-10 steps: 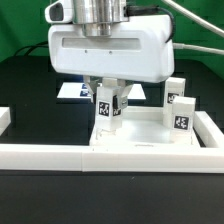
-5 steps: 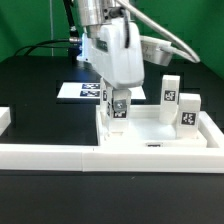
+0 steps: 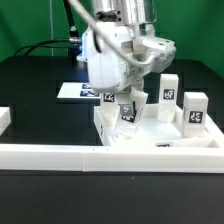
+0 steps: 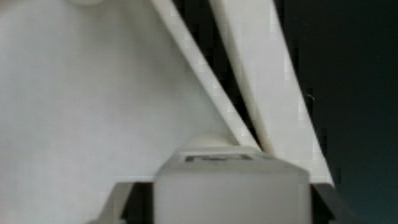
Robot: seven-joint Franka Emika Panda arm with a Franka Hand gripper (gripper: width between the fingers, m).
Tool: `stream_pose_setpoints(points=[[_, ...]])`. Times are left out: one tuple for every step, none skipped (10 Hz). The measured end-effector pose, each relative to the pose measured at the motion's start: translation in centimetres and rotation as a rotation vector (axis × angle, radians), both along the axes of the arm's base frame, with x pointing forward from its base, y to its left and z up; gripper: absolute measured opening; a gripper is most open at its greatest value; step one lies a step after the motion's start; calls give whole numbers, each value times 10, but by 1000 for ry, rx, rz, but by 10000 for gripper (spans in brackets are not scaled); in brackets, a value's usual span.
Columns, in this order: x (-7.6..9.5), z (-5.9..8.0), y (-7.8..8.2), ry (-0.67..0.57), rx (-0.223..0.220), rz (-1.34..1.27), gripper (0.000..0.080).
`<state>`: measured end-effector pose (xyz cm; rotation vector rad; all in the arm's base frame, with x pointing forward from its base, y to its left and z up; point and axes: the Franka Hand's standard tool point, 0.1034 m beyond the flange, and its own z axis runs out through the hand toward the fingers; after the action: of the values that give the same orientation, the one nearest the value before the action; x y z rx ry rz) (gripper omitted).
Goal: Assemble square table
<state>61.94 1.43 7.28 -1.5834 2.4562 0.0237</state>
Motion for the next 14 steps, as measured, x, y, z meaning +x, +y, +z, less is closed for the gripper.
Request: stream_pose_setpoints(points=[[1, 0, 0, 3, 1, -54, 290], [2, 1, -1, 12, 12, -153, 290], [2, 0, -3, 16, 16, -183, 290], [1, 0, -2, 15, 16, -178, 362], [1, 0, -2, 13, 12, -156, 362], [1, 0, -2, 8, 2, -102, 544], [-6, 2, -2, 28, -4, 69, 544], [-13, 4, 0, 56, -8, 239, 628], [-17, 4, 2, 72, -23, 380, 643], [-17, 3, 2, 64, -30, 402, 643], [-17, 3, 1, 50, -43, 500, 649], [-17, 2, 1, 41, -50, 563, 649], [-17, 2, 1, 34, -56, 615, 649], [-17, 2, 1, 21, -67, 701, 649]])
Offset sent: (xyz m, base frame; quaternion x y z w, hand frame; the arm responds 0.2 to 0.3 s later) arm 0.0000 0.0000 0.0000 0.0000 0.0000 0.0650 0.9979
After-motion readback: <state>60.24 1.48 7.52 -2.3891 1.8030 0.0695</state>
